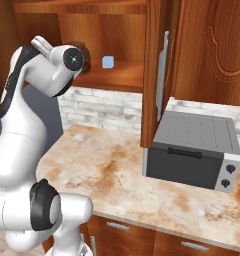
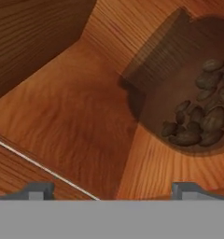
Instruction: Pick the jar and candle from the dining table and place them in the open cabinet. Close the cabinet after placing the objects.
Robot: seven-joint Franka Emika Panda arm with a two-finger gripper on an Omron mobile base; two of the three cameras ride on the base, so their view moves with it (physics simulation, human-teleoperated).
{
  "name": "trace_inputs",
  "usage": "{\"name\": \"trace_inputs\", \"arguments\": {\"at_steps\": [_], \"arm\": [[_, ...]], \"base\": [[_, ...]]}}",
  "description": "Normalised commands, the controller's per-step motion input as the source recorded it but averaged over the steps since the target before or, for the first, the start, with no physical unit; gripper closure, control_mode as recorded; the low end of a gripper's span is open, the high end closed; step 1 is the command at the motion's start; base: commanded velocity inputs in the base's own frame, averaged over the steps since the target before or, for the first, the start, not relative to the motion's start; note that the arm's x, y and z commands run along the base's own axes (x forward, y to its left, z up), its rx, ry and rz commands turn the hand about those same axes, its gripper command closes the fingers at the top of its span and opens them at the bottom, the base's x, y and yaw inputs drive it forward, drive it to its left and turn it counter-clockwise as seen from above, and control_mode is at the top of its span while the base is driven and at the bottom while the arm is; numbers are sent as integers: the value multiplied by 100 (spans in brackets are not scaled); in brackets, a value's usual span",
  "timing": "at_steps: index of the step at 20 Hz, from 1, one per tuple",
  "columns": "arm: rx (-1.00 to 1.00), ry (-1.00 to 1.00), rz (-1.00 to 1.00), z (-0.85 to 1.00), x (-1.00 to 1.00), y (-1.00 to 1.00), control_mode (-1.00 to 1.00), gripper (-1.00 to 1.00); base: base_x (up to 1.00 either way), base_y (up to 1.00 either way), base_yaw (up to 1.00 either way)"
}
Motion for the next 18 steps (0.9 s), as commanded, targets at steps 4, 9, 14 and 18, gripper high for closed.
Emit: {"name": "trace_inputs", "arguments": {"at_steps": [4,9,14,18], "arm": [[-8,0,7,18,-39,8,-100,-100],[-9,0,3,13,-49,1,-100,-100],[-17,-4,1,0,-57,0,-100,-100],[-18,-7,0,-2,-63,-3,-100,-100]], "base": [[0,0,0],[0,0,0],[0,0,0],[0,0,0]]}}
